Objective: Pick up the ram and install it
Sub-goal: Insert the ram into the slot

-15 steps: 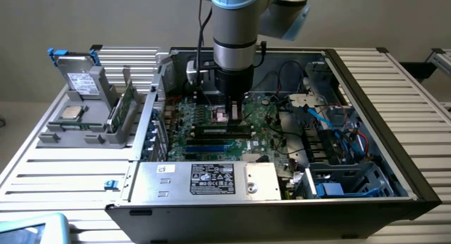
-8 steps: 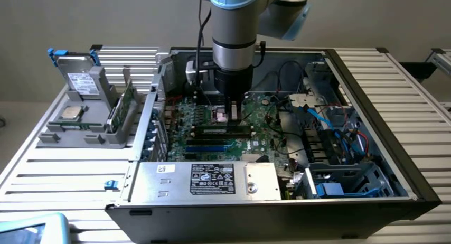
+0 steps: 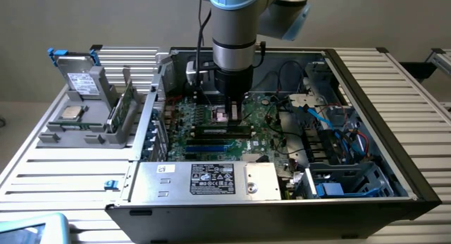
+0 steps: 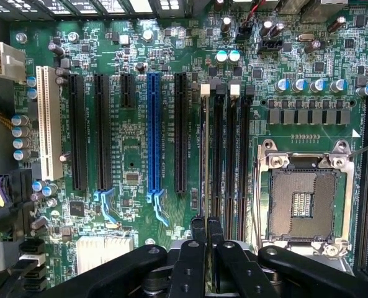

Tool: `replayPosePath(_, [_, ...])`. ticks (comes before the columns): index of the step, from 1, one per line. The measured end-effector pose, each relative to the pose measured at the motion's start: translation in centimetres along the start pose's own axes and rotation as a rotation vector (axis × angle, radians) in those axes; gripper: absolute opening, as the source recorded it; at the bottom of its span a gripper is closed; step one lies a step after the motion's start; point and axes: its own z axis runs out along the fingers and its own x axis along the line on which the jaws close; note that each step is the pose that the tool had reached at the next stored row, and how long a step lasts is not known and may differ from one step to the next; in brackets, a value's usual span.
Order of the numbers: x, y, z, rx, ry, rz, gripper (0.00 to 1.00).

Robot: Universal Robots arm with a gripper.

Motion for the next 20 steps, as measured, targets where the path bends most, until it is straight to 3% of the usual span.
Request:
replayPosePath(12, [0.00,-0.01,0.00,0.0050,0.0002,0.000,0.13])
replayPosePath(20, [-0.01,0.35,0.01,0.0139,0.0000,0.000,0.13])
